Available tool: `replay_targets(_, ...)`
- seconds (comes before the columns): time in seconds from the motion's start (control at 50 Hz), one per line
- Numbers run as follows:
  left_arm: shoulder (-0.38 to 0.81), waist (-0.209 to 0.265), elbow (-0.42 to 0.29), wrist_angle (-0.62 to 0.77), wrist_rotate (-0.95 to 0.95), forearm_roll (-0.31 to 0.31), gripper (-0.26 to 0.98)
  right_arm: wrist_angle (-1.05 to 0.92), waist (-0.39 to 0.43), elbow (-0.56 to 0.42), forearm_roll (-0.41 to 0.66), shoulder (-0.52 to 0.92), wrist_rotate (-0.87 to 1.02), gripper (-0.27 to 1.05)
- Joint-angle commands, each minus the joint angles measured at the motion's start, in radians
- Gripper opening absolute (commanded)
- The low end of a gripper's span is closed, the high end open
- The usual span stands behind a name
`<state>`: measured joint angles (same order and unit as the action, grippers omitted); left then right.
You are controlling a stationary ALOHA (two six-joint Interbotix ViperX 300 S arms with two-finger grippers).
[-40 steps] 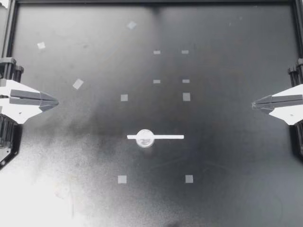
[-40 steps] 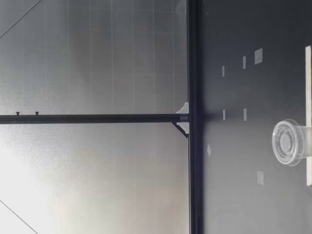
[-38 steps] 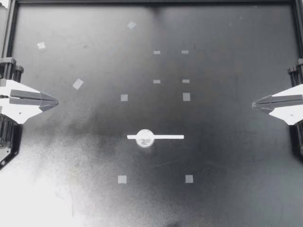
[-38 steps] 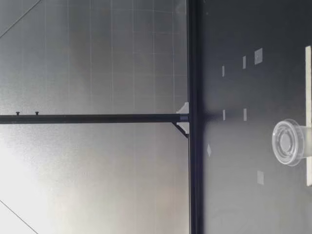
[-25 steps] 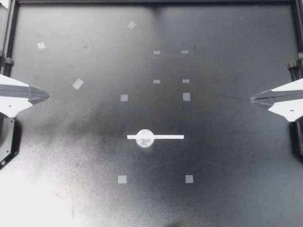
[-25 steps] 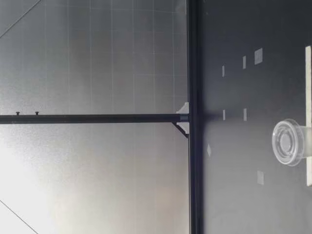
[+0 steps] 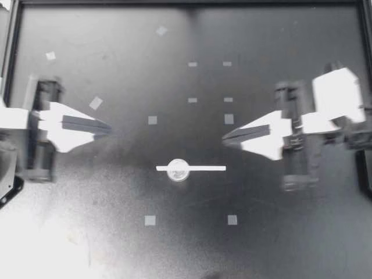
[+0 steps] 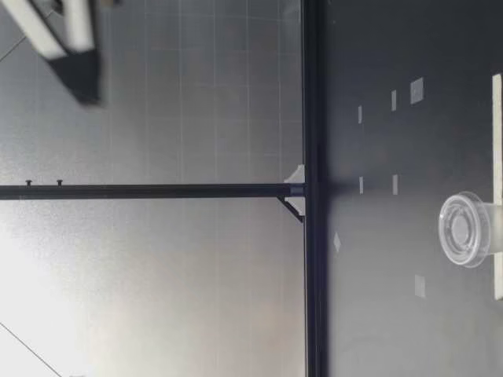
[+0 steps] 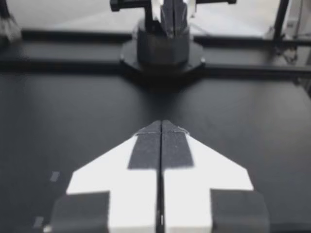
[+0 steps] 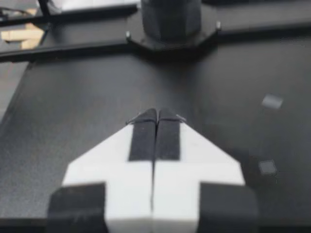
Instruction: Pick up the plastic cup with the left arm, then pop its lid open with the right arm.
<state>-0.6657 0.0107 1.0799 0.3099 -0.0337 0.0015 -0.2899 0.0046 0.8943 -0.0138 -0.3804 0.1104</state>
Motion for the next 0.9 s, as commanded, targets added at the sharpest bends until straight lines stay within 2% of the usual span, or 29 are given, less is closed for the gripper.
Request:
replay_targets(0.0,0.038,0.002,-0.011,0.038,-0.014,0.002,-0.19,-0.032,-0.003,-0.028,0.006,0.041,0.026,-0.18)
replay_targets(0.18,0.115,-0.008,-0.003,0.049,-0.038,0.002,-0.17,-0.048,-0.003,-0.044,0.029,0.124,0.058,-0.18)
replay_targets(0.34,0.173,-0.02,0.003,0.072,-0.072,0.002,-0.08,-0.048,-0.002,-0.078,0.044,0.201,0.061,-0.18)
replay_targets(0.46,0.216,-0.031,0.009,0.11,-0.081,0.002,0.05,-0.048,0.005,-0.106,0.044,0.265,0.066,-0.18)
replay_targets(0.68,0.311,-0.035,0.003,0.141,-0.098,0.002,0.36,-0.048,0.012,-0.143,0.044,0.354,0.107,-0.18)
replay_targets(0.88,0.414,-0.054,-0.008,0.178,-0.109,0.003,0.48,-0.048,0.018,-0.152,0.046,0.393,0.132,-0.18)
